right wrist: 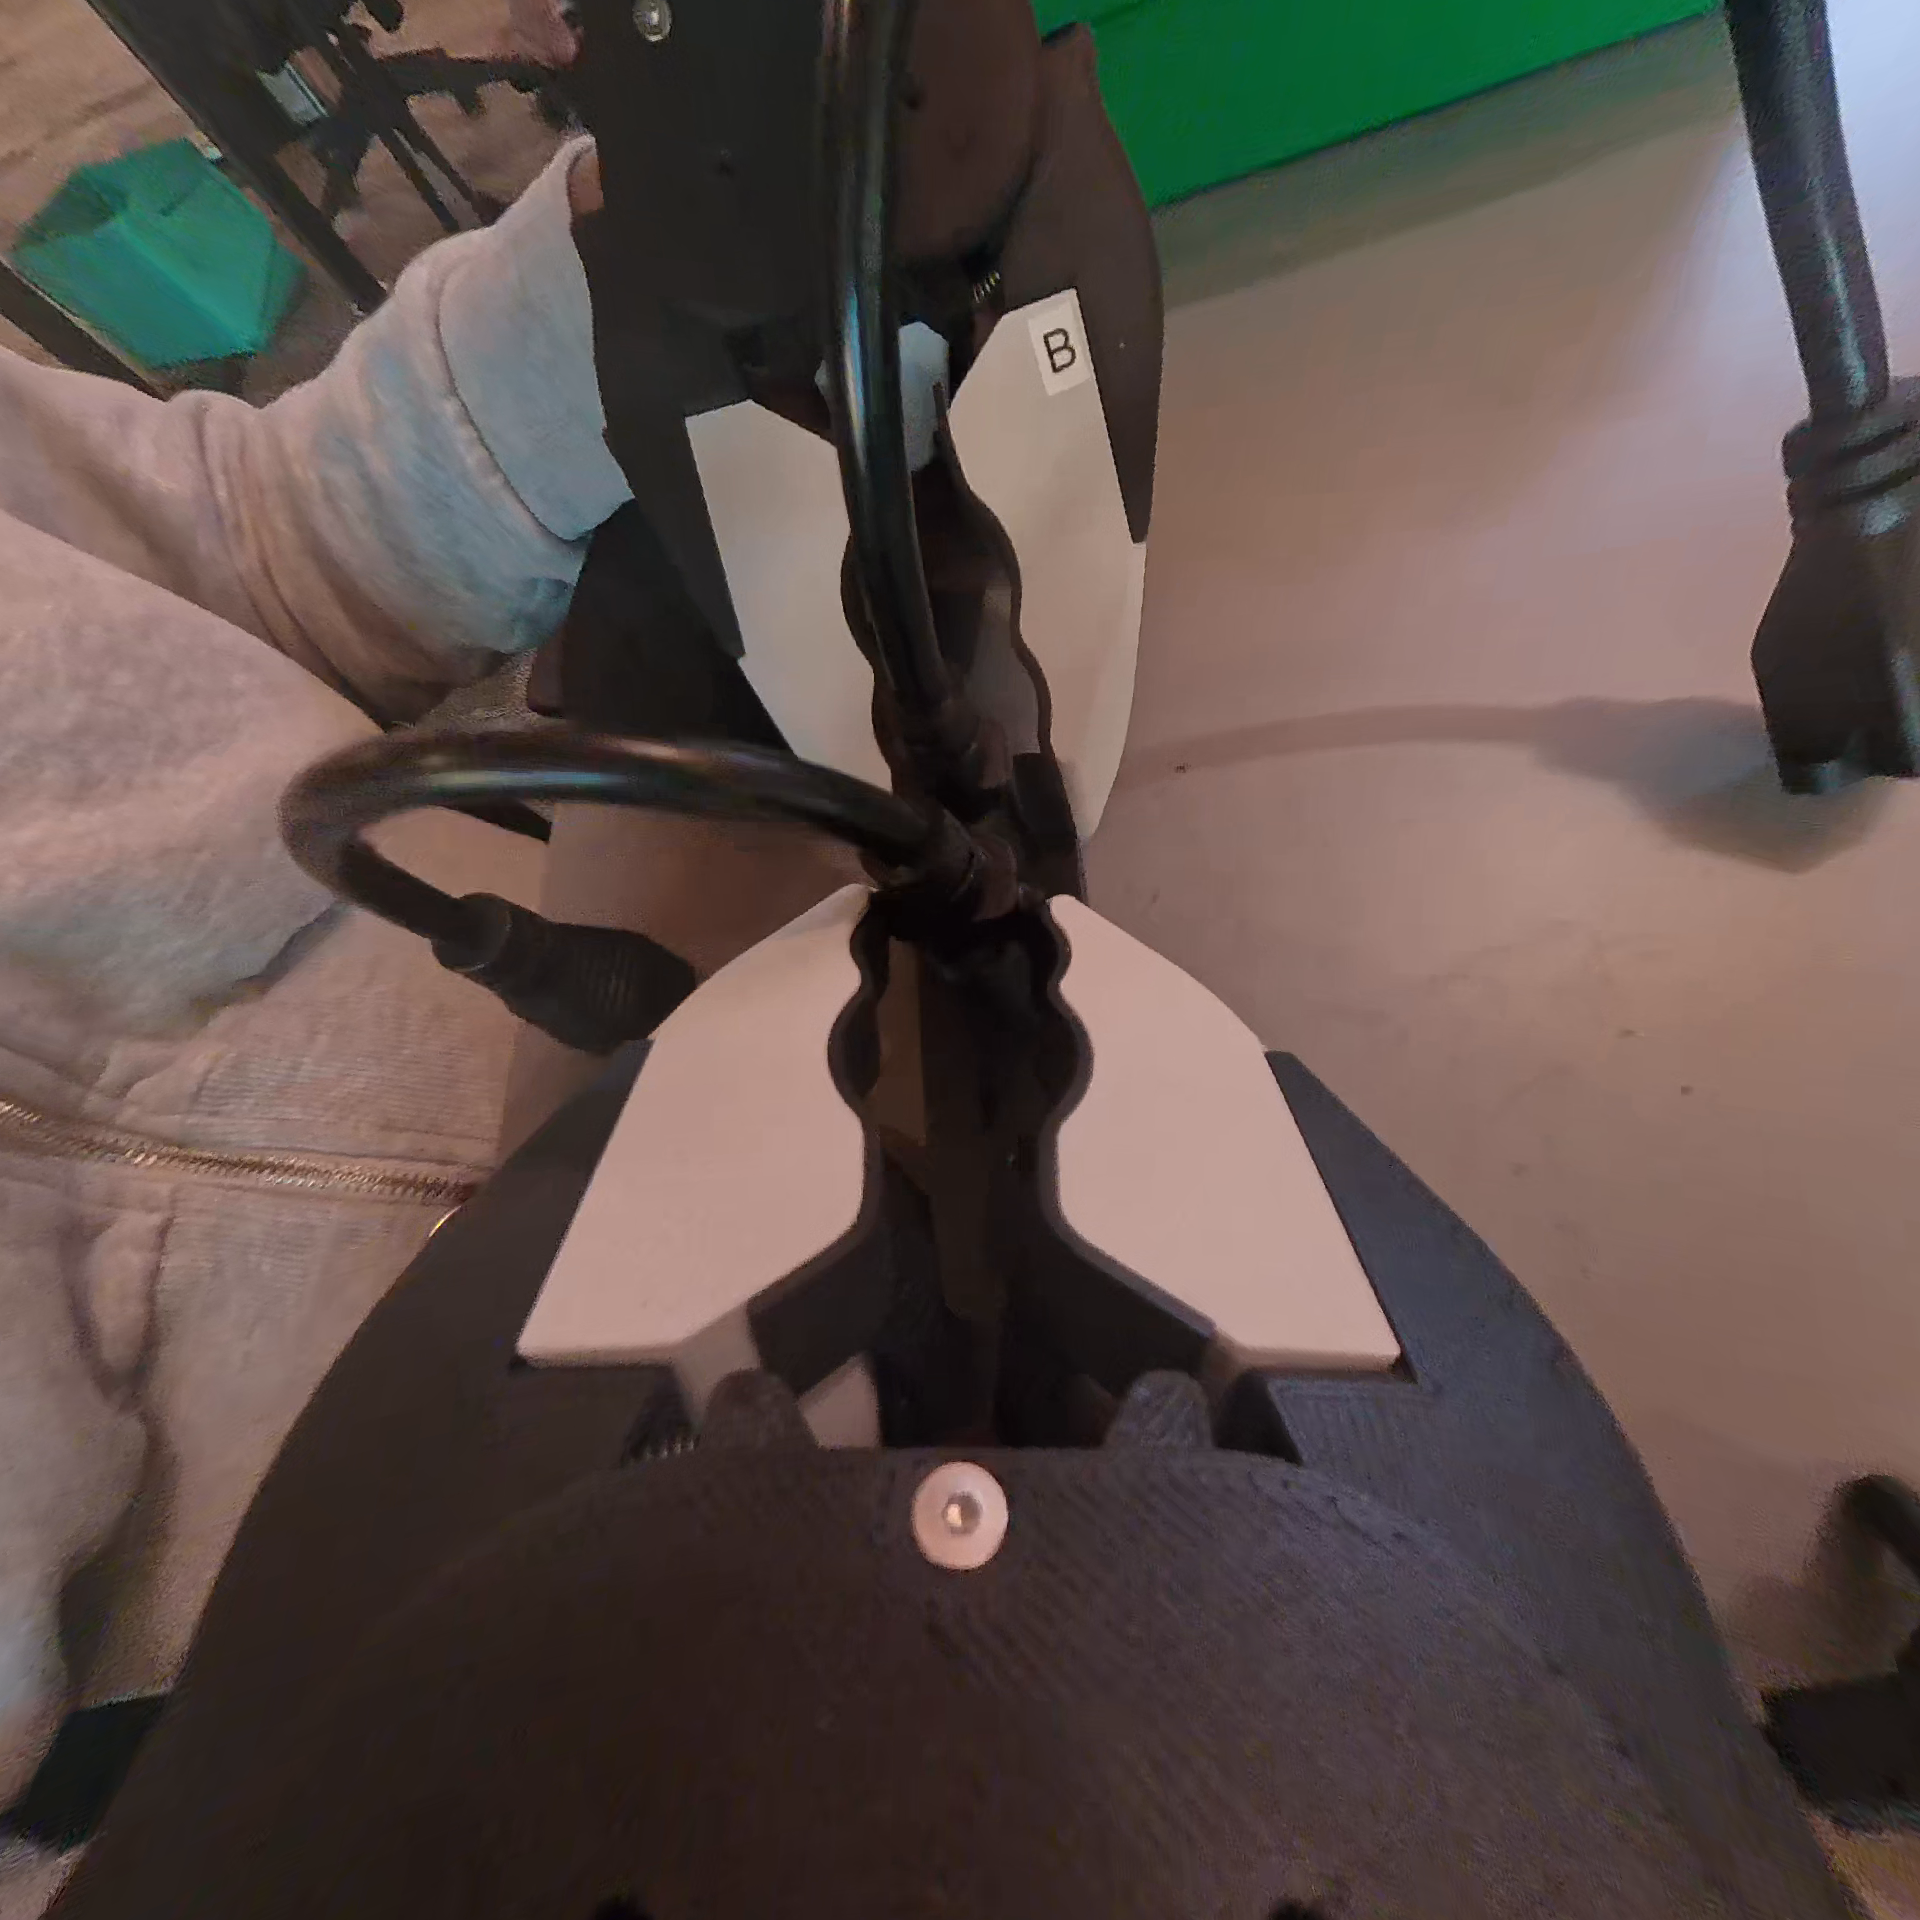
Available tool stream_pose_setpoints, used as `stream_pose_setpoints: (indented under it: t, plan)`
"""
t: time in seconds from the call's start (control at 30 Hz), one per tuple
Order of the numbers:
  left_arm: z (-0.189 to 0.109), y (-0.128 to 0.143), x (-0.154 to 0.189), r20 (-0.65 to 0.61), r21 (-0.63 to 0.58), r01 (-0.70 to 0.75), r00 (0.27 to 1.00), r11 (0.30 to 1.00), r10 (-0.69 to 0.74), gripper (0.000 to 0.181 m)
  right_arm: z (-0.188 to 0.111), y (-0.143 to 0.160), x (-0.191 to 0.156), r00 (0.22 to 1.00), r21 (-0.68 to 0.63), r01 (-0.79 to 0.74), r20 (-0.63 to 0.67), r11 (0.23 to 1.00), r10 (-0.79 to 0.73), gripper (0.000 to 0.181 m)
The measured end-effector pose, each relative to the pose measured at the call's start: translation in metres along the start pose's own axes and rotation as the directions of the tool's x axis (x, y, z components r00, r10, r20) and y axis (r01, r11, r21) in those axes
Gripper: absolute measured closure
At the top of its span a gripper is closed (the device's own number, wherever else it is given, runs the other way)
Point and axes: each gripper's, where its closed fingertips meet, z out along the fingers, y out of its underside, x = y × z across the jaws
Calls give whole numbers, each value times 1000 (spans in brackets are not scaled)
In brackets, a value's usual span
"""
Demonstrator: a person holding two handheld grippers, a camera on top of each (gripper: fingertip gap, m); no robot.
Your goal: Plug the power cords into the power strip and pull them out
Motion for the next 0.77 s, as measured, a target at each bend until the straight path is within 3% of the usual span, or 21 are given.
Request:
stream_pose_setpoints:
  t: [0.33,0.43,0.5,0.6,0.73,0.77]
  plan:
    - [-1,0,1,-9,2,4,1000,1000,-4,149,0,0,-2,1000,15,16,15,1000,-16,153]
    - [-1,0,1,-2,3,-3,1000,1000,3,149,-4,7,-1,987,-3,159,4,987,-159,150]
    - [-1,0,1,0,3,-5,1000,1000,5,150,-11,4,2,978,5,203,-45,979,-203,98]
    - [-1,0,1,1,2,-5,1000,1000,5,150,-31,-17,3,985,124,154,-97,980,-142,40]
    - [-1,0,1,3,3,-7,1000,1000,7,150,-69,-24,21,891,109,307,-381,946,-245,37]
    - [-2,0,1,4,3,-8,1000,1000,8,150,-82,-29,27,852,126,328,-468,936,-235,47]
